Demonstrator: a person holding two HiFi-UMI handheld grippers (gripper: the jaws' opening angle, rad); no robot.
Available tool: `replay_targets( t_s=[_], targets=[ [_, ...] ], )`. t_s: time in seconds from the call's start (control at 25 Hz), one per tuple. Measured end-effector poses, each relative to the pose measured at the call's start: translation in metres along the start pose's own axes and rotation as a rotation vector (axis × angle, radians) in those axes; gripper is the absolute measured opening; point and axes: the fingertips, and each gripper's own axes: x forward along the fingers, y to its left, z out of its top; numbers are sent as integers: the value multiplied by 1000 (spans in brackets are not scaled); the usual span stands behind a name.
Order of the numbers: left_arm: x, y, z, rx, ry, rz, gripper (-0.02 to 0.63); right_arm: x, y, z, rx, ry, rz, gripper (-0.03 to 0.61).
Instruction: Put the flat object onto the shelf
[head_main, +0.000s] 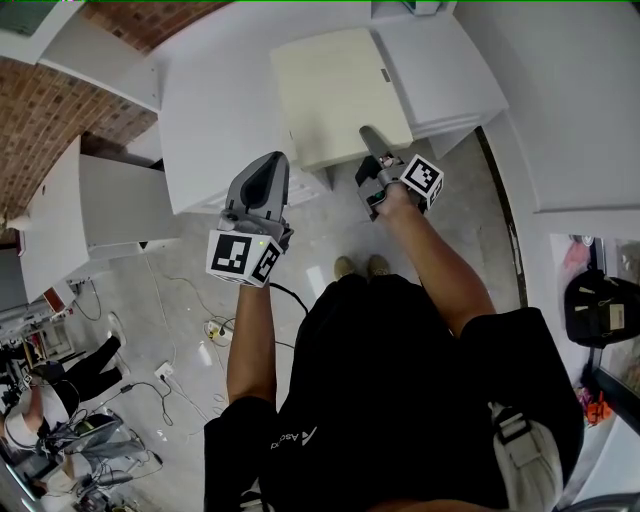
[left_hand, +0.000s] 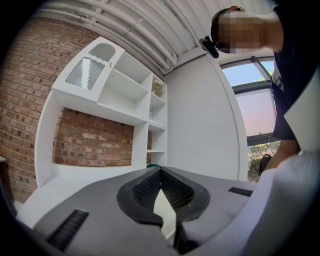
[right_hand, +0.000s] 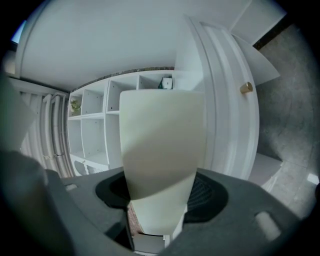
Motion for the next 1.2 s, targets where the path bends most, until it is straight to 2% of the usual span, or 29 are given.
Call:
replay_targets(
  t_s=[0.52,1.2],
  targets=[
    [9,15,53,54,-93,32,-2,-36,113,6,0,-7,0,267],
    [9,21,100,96,-163,31,-2,-34,270,8,-37,28,126,267]
  ],
)
